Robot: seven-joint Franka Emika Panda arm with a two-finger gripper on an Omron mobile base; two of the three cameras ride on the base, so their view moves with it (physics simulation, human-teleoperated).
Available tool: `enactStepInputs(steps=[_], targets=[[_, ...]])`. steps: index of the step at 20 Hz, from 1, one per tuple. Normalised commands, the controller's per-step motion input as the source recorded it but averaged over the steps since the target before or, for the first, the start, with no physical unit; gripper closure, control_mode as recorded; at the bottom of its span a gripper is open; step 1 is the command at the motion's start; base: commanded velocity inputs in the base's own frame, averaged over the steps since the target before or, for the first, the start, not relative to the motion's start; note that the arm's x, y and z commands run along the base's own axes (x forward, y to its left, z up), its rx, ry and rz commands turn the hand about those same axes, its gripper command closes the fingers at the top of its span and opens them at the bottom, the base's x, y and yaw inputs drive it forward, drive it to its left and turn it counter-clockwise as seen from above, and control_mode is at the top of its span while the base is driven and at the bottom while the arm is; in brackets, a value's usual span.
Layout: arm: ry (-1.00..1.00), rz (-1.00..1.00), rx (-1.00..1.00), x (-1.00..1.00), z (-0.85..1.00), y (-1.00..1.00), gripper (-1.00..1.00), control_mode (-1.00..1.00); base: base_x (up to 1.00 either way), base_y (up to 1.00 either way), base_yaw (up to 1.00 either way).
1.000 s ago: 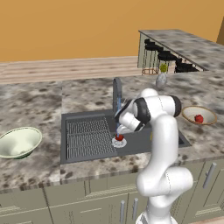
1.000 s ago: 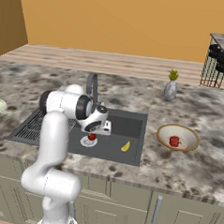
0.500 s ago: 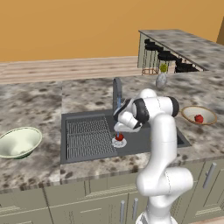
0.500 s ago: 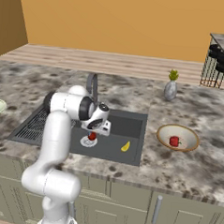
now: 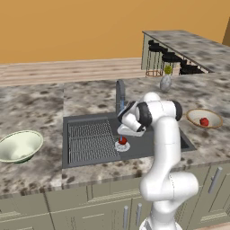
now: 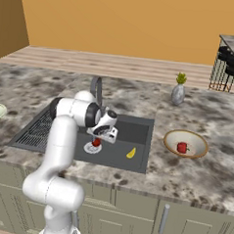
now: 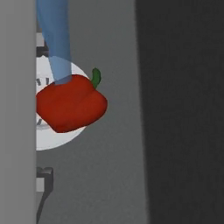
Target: Pick the bell peppers from the sink and place them in one bowl. Place the lemon wedge in the other bowl. Then turn off the sink faucet.
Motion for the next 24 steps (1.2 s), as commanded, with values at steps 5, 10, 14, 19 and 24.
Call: enactStepInputs(steps=[5,10,14,19,24], targets=[[0.01,-0.03,0.0,0.02,-0.26,0.02,-1.0,-1.0,0.0,0.0,0.0],[0.01,-0.04,0.0,0.08,-0.19,0.16,-1.0,-1.0,0.0,0.0,0.0],[0.01,-0.05,0.0,0.19,-0.13,0.26,-1.0,-1.0,0.0,0.0,0.0],[0.0,-0.05,0.0,0.21,-0.14,0.19,-1.0,-1.0,0.0,0.0,0.0],[0.0,-0.03,0.0,0.04,-0.21,0.11,1.0,-1.0,0.0,0.0,0.0]])
